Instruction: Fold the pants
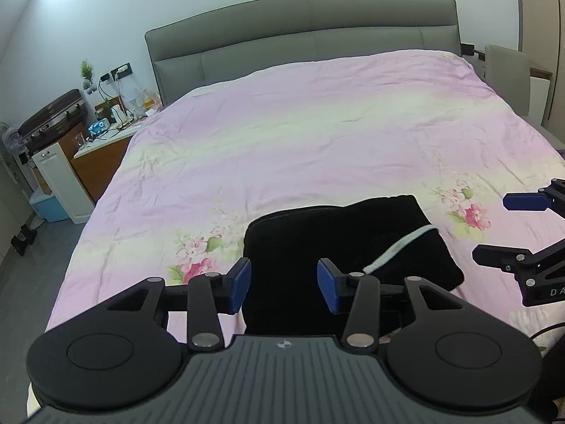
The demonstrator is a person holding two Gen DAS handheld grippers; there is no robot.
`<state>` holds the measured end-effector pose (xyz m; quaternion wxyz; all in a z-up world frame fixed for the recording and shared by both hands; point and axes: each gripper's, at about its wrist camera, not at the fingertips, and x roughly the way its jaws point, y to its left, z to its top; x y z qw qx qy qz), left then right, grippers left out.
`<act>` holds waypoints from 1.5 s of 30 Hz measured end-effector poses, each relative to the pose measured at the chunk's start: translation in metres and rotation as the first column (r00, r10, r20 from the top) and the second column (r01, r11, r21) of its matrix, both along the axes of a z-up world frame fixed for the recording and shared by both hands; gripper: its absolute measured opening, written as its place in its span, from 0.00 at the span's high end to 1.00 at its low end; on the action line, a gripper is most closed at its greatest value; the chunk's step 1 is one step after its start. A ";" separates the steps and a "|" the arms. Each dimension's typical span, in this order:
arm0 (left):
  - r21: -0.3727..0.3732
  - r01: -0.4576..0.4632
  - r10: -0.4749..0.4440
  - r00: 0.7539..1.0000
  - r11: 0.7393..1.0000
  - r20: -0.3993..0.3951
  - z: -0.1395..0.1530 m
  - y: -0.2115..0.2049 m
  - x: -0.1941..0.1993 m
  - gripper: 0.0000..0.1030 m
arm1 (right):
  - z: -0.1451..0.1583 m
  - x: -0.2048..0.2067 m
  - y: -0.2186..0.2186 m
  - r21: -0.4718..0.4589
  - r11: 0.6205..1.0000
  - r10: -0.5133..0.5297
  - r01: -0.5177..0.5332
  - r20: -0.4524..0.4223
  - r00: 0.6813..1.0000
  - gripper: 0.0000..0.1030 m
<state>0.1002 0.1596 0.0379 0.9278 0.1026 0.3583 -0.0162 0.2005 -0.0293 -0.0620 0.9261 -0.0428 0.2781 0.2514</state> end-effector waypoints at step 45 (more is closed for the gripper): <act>-0.118 -0.259 0.260 0.966 0.959 -0.006 -0.130 -0.049 -0.058 0.24 | -0.094 -0.059 0.015 -0.074 0.992 -0.104 0.101 -0.037 0.994 0.09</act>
